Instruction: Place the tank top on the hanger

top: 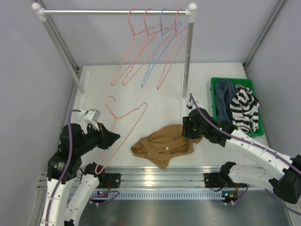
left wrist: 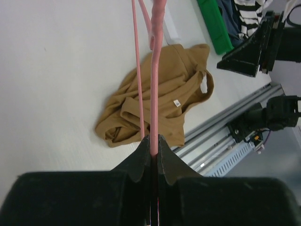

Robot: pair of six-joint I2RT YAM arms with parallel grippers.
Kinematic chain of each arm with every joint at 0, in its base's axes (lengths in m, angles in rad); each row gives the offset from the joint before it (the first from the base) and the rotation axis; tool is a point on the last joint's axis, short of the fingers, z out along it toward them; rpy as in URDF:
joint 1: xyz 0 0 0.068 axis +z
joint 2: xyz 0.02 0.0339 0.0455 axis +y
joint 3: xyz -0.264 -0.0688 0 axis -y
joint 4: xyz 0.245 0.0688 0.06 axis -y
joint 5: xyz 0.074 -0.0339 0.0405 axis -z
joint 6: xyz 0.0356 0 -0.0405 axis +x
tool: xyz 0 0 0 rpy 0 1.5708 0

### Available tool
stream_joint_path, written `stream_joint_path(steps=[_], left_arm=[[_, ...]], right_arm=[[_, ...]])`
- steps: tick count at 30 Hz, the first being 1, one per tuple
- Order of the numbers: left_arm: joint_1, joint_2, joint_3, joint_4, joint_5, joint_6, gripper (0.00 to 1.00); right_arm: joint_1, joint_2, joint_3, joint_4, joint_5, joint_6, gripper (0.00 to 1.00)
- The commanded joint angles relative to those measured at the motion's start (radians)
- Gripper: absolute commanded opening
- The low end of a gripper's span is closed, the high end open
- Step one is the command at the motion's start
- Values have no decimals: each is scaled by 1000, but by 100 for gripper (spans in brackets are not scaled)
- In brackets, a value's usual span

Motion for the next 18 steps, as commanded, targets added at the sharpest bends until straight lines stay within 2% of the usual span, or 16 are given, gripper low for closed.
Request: stream_joint_path(steps=[1, 18], left_arm=[[-19, -11, -42, -19, 96, 18, 0], [-214, 80, -71, -25, 168, 42, 0]], right_arm=[[12, -6, -8, 39, 12, 10, 44], [10, -123, -164, 17, -18, 96, 36]])
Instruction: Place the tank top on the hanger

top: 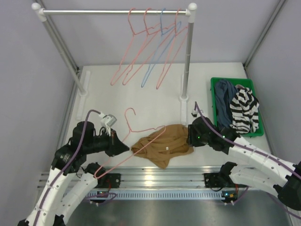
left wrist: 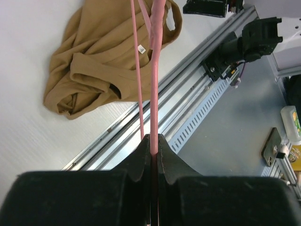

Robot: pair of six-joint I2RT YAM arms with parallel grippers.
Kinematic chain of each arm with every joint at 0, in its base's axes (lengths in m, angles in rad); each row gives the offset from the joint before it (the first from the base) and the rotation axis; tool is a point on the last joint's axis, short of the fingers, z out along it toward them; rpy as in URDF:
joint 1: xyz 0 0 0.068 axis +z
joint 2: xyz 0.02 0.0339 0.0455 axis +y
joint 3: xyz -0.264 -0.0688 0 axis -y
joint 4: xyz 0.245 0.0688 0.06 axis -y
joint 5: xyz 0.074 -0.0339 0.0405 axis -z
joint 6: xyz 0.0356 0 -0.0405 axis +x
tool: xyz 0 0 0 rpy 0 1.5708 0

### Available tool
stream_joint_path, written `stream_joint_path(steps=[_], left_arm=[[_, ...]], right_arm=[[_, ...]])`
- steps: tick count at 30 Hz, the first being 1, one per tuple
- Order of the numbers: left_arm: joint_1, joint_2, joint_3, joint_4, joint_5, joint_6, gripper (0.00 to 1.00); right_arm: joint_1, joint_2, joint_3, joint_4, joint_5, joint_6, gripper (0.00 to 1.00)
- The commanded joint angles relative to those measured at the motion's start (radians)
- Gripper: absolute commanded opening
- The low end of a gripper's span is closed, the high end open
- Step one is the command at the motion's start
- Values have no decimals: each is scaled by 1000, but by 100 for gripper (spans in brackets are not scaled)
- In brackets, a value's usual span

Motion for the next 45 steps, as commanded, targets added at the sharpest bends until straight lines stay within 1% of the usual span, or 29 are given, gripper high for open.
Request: stream_joint_path(steps=[1, 4, 11, 15, 18, 19, 21, 22, 23, 24, 25, 26, 28, 29, 30, 31, 33, 35, 38, 39, 41, 45], left_arm=[[-40, 42, 8, 15, 28, 10, 0], [-69, 69, 24, 24, 31, 10, 0], [-89, 121, 48, 53, 61, 7, 0], [-120, 160, 56, 79, 60, 6, 0], [-175, 181, 57, 128, 28, -19, 0], [-216, 195, 53, 139, 3, -26, 0], [-268, 211, 50, 176, -38, -52, 0], [-328, 215, 42, 194, -66, -63, 0], [-359, 223, 41, 210, -113, -74, 0], [-388, 227, 37, 240, -142, -91, 0], [-444, 237, 37, 249, -170, -96, 0], [-469, 255, 36, 260, -217, -100, 0], [-530, 270, 30, 291, -256, -106, 0], [-549, 286, 27, 302, -303, -108, 0], [-563, 289, 22, 312, -317, -109, 0], [-583, 292, 21, 329, -336, -108, 0], [-592, 309, 21, 343, -373, -100, 0], [-600, 326, 13, 374, -376, -94, 0], [-604, 353, -1, 417, -373, -91, 0], [-606, 361, -4, 421, -370, -86, 0], [-614, 379, -13, 440, -362, -85, 0], [-620, 392, -22, 452, -345, -82, 0]], right_arm=[[11, -37, -22, 10, -4, 32, 35], [13, -41, -45, 25, -13, 45, 35], [11, -14, -77, 59, -16, 48, 31], [11, -12, -82, 67, -8, 49, 28], [11, -11, -82, 67, 0, 49, 23], [11, -11, -82, 68, 1, 49, 22], [11, 0, -79, 68, 3, 48, 16], [11, 2, -76, 68, 4, 48, 15], [11, 3, -74, 71, 3, 45, 14], [11, 6, -73, 70, 6, 43, 11], [11, 6, -70, 67, 7, 42, 11], [11, 8, -68, 64, 9, 40, 11], [11, 9, -67, 62, 9, 39, 17], [11, 8, -67, 62, 9, 37, 20], [11, 11, -68, 64, 9, 36, 25], [11, 9, -67, 64, 10, 34, 27], [11, 12, -65, 64, 13, 34, 32], [11, 22, -64, 68, 13, 29, 33], [11, 34, -62, 71, 15, 28, 26], [11, 38, -64, 73, 16, 26, 22], [13, 43, -64, 74, 23, 23, 18], [13, 52, -61, 71, 26, 22, 6]])
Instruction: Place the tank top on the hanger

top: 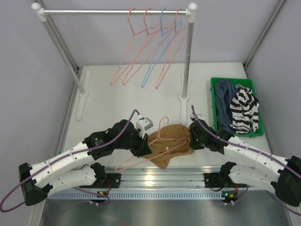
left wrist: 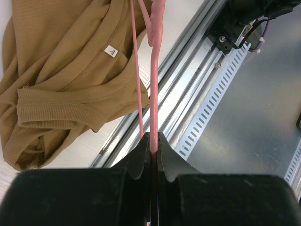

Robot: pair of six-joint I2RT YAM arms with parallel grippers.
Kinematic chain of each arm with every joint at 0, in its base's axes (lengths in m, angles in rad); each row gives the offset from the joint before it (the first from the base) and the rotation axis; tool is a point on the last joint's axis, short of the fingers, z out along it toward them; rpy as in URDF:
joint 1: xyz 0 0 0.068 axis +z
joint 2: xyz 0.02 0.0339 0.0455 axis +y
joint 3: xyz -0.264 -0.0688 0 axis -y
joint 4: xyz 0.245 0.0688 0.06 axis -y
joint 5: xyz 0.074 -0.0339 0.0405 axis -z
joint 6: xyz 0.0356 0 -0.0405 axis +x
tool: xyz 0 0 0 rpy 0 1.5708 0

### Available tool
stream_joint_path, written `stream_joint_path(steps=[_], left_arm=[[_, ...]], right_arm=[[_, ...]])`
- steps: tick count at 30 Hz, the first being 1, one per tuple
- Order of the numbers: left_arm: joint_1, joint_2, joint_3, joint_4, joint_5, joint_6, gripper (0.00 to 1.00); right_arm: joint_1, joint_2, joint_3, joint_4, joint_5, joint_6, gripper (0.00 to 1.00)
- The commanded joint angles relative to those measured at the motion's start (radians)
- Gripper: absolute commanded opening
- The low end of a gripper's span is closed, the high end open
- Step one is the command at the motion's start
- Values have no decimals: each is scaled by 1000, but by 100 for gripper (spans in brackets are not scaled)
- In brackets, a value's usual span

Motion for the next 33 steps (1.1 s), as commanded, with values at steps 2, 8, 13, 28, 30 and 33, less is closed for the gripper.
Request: stream_joint_path(steps=[2, 8, 13, 28, 30, 33], left_arm=[[-8, 0, -4, 90, 10, 6, 0], [-10, 9, -17, 135, 55, 7, 0], [-10, 20, -29, 147, 75, 12, 0], [-11, 86, -86, 454, 72, 27, 0], [-11, 106, -124, 555, 75, 21, 0], [-11, 156, -161, 697, 96, 19, 0]], right_arm=[[13, 5, 32, 30, 23, -8, 3], [11, -12, 81, -5, 29, -20, 0], [13, -2, 124, -27, 36, -29, 0], [27, -47, 210, -100, 13, -48, 0], [28, -63, 220, -111, 14, -48, 0], [28, -77, 237, -125, 14, -55, 0]])
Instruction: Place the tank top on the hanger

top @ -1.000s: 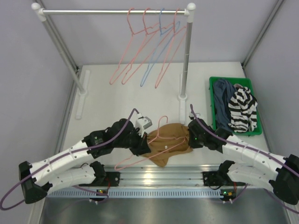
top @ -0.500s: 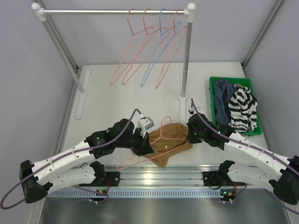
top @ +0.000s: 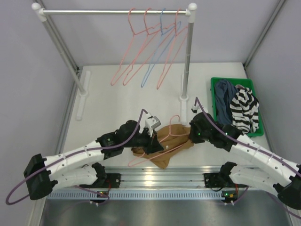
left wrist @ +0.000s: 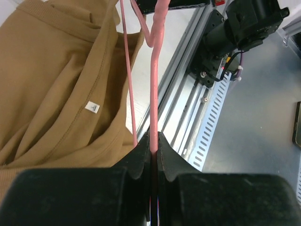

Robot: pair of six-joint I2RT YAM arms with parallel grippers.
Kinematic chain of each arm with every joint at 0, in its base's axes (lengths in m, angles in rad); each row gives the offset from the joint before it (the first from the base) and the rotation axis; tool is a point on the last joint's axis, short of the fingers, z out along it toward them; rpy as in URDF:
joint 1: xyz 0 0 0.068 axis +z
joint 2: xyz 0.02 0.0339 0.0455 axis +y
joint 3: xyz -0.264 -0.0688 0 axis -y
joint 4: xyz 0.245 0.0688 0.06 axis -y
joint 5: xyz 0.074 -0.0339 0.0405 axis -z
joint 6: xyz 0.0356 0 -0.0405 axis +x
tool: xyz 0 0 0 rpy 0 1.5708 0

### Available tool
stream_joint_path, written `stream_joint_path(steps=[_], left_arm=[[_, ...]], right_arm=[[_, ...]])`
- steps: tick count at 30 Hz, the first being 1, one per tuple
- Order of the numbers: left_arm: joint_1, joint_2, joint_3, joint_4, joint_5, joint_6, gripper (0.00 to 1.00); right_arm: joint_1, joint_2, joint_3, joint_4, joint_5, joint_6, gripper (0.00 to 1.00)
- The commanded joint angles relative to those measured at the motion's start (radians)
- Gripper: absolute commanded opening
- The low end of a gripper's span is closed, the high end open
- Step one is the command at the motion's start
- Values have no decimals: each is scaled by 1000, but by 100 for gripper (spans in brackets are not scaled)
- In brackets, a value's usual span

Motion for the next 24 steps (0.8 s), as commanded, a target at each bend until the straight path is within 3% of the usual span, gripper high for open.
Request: stream_joint_path(steps=[1, 8, 22, 24], left_arm=[[-4, 52, -40, 302, 36, 8, 0], [-6, 140, -112, 572, 46, 15, 0], [-4, 306, -84, 773, 115, 51, 0], [-4, 316, -83, 776, 122, 51, 0]], right_arm=[[21, -31, 67, -29, 3, -21, 0], [21, -38, 109, -61, 9, -32, 0], [26, -58, 146, -87, 37, -43, 0], [26, -60, 135, -74, 44, -56, 5]])
